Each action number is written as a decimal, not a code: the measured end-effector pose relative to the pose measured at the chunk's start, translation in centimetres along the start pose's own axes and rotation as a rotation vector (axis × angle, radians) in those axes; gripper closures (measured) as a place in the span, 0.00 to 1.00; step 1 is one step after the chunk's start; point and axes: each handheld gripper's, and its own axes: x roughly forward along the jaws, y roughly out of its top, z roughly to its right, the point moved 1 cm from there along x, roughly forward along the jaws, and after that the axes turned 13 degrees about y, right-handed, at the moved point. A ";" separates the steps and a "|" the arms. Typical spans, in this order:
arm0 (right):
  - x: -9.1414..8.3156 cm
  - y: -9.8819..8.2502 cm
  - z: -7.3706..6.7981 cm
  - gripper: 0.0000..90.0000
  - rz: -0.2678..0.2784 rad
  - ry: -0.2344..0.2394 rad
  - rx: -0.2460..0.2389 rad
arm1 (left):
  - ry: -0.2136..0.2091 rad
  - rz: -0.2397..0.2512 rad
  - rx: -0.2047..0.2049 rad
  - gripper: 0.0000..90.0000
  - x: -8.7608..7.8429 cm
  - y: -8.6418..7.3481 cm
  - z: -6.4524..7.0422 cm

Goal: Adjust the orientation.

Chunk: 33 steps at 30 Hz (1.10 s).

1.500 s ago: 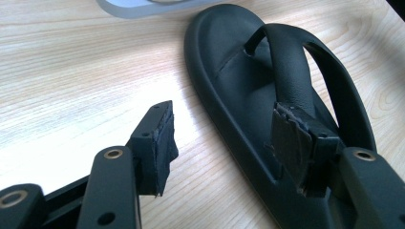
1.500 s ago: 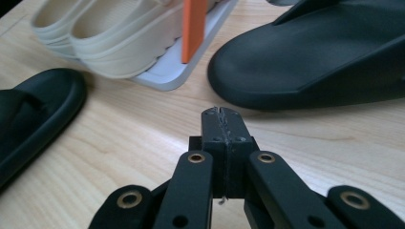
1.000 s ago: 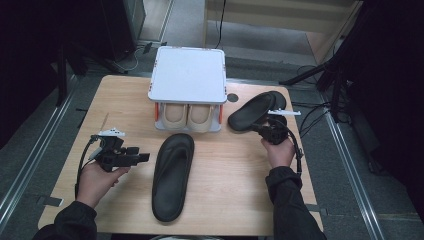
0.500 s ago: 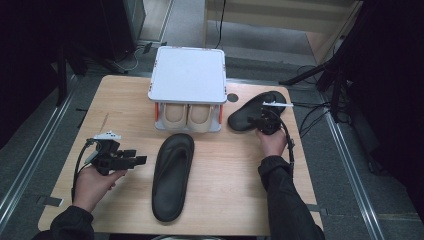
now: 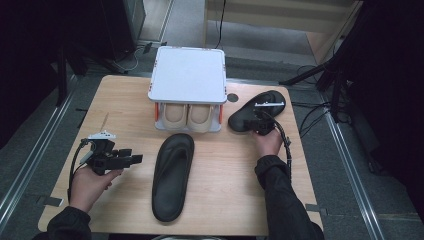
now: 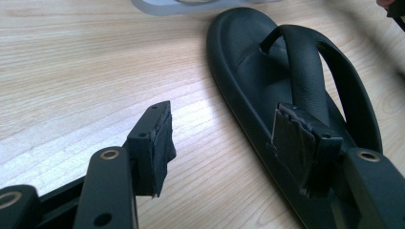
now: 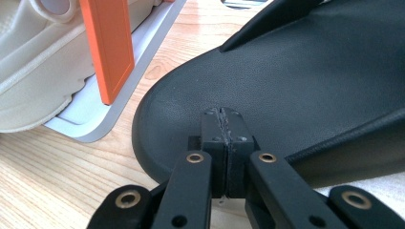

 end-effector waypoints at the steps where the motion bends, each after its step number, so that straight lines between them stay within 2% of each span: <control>1: 0.0 0.0 0.0 1.00 0.003 0.002 0.002 | 0.012 0.003 0.001 0.44 0.0 0.0 0.0; 3: -0.1 -0.1 0.2 1.00 0.004 0.009 0.010 | 0.027 0.004 0.014 0.44 -0.1 0.0 0.0; 11: -0.5 -0.5 0.4 1.00 0.013 0.019 0.016 | 0.022 0.008 0.009 0.44 0.0 0.1 -0.1; 26: -2.0 -1.4 0.8 1.00 0.005 -0.003 0.020 | 0.007 0.012 0.011 0.44 0.5 1.0 -0.4; 33: -2.9 -1.9 1.4 1.00 0.009 -0.016 0.044 | 0.000 0.010 0.016 0.44 0.8 1.4 -0.3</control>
